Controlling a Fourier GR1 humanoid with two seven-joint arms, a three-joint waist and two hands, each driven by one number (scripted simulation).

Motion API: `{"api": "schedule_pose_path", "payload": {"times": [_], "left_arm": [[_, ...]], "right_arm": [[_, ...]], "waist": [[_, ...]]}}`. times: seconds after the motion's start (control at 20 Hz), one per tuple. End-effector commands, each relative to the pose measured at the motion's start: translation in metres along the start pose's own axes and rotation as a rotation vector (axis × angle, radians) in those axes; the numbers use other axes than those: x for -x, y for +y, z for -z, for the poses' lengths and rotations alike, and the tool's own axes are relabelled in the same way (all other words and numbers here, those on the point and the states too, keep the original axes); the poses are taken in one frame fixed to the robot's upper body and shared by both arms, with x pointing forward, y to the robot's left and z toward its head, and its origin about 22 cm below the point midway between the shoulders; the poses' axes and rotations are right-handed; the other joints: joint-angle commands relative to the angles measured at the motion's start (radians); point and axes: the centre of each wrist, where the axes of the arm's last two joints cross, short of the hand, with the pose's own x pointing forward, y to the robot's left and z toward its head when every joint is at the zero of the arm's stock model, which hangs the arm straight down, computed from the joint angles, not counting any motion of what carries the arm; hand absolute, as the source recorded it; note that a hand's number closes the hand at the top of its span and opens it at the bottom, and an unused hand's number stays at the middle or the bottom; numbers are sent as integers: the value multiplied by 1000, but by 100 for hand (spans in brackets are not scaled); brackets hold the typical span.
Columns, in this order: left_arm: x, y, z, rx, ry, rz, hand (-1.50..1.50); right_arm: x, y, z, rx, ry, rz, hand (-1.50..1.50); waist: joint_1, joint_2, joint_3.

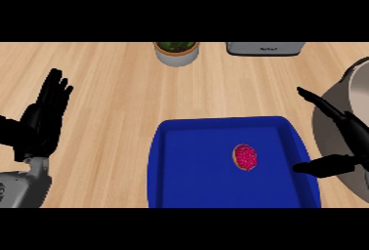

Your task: Pick the cupcake from the tray and place it in the pot

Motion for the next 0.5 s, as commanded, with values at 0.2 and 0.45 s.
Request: {"api": "schedule_pose_path", "payload": {"times": [0.2,0.45], "left_arm": [[-3,-13,8,6,-5,2,0],[-3,6,-12,6,13,4,0]], "right_arm": [[-60,22,19,-318,174,-244,-150],[-69,57,25,-401,263,-247,-150]], "waist": [[0,5,5],[8,4,7]]}}
